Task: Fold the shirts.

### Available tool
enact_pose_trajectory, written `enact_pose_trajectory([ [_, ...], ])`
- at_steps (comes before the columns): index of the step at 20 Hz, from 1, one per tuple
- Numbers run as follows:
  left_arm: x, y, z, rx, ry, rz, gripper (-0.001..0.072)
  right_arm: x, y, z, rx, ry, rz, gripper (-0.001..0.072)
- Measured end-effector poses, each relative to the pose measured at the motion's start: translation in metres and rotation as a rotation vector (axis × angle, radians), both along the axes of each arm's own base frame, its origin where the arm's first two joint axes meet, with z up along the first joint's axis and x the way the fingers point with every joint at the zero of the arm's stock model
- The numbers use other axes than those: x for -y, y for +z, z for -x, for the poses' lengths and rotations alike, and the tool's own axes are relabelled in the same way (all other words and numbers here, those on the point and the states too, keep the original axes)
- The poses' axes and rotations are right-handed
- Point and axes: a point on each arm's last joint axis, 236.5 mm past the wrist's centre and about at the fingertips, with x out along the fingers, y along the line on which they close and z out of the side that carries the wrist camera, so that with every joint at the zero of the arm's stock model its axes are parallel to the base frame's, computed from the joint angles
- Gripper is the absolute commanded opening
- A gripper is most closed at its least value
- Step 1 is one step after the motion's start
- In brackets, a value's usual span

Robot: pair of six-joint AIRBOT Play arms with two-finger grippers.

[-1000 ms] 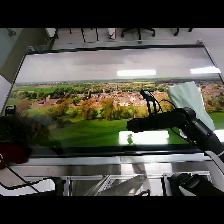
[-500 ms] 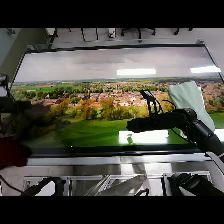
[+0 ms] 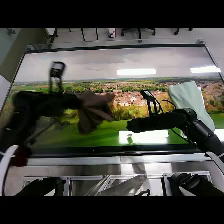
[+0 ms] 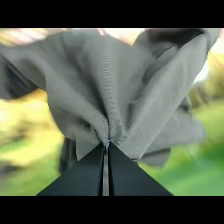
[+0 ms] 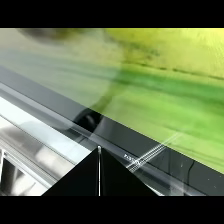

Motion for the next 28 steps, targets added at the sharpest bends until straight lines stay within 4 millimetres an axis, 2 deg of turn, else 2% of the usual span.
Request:
enact_pose_trajectory([
  [1, 0.017, -0.02, 0.008, -0.04, -0.026, -0.007, 0.0012, 0.0, 0.0, 0.0, 0.0, 0.0, 0.0, 0.0024],
  [2, 0.033, -0.04, 0.016, -0.081, -0.047, -0.011, 0.0195, 0.0, 0.0, 0.0, 0.0, 0.0, 0.0, 0.0024],
  [3, 0.046, -0.056, 0.022, -0.113, -0.061, -0.015, 0.0544, 0.0, 0.0, 0.0, 0.0, 0.0, 0.0, 0.0024],
  [4, 0.056, -0.069, 0.027, -0.141, -0.071, -0.021, 0.0664, 0.0, 0.0, 0.0, 0.0, 0.0, 0.0, 0.0024],
  [6, 0.065, -0.078, 0.028, -0.174, -0.072, -0.032, 0.0664, 0.0, 0.0, 0.0, 0.0, 0.0, 0.0, 0.0024],
  [8, 0.055, -0.069, 0.02, -0.192, -0.043, -0.043, 0.0658, 0.0, 0.0, 0.0, 0.0, -0.001, 0.0, 0.0024],
  [10, 0.023, -0.049, 0.007, -0.195, 0.021, -0.052, 0.0658, 0.0, 0.0, -0.001, 0.002, -0.002, -0.002, 0.0024],
  [12, -0.026, -0.038, 0.002, -0.212, 0.125, -0.048, 0.0659, -0.001, 0.002, -0.003, 0.008, -0.009, -0.009, 0.0024],
  [14, -0.067, -0.049, 0.019, -0.29, 0.22, 0.006, 0.0659, -0.003, 0.004, -0.008, 0.026, -0.024, -0.021, 0.0025],
  [16, -0.083, -0.074, 0.05, -0.396, 0.27, 0.119, 0.0659, -0.004, 0.005, -0.014, 0.039, -0.037, -0.027, 0.0043],
  [17, -0.087, -0.09, 0.064, -0.436, 0.294, 0.177, 0.0658, -0.003, 0.002, -0.017, 0.044, -0.042, -0.021, 0.0238],
  [18, -0.087, -0.104, 0.077, -0.469, 0.311, 0.228, 0.0659, -0.001, -0.003, -0.02, 0.041, -0.046, -0.01, 0.0591],
  [19, -0.085, -0.117, 0.089, -0.496, 0.328, 0.279, 0.0659, 0.001, -0.01, -0.024, 0.036, -0.053, 0.003, 0.0685],
  [20, -0.083, -0.128, 0.096, -0.51, 0.342, 0.319, 0.0659, 0.004, -0.018, -0.028, 0.023, -0.059, 0.019, 0.0681],
  [21, -0.08, -0.138, 0.101, -0.519, 0.354, 0.354, 0.0659, 0.006, -0.03, -0.031, -0.001, -0.067, 0.034, 0.0631],
  [22, -0.076, -0.147, 0.104, -0.529, 0.362, 0.389, 0.0658, 0.008, -0.04, -0.034, -0.019, -0.068, 0.047, 0.0469],
  [23, -0.072, -0.153, 0.106, -0.539, 0.367, 0.408, 0.0658, 0.008, -0.051, -0.035, -0.045, -0.067, 0.055, 0.0393],
  [25, -0.066, -0.165, 0.103, -0.556, 0.368, 0.427, 0.0658, 0.002, -0.07, -0.038, -0.084, -0.047, 0.049, 0.0405],
  [26, -0.061, -0.17, 0.1, -0.567, 0.36, 0.43, 0.0657, -0.001, -0.079, -0.04, -0.098, -0.037, 0.045, 0.0439],
  [27, -0.057, -0.173, 0.094, -0.569, 0.353, 0.43, 0.0657, -0.005, -0.087, -0.043, -0.111, -0.031, 0.041, 0.0508],
  [28, -0.053, -0.175, 0.088, -0.572, 0.344, 0.427, 0.0656, -0.007, -0.096, -0.048, -0.122, -0.027, 0.041, 0.0505],
])
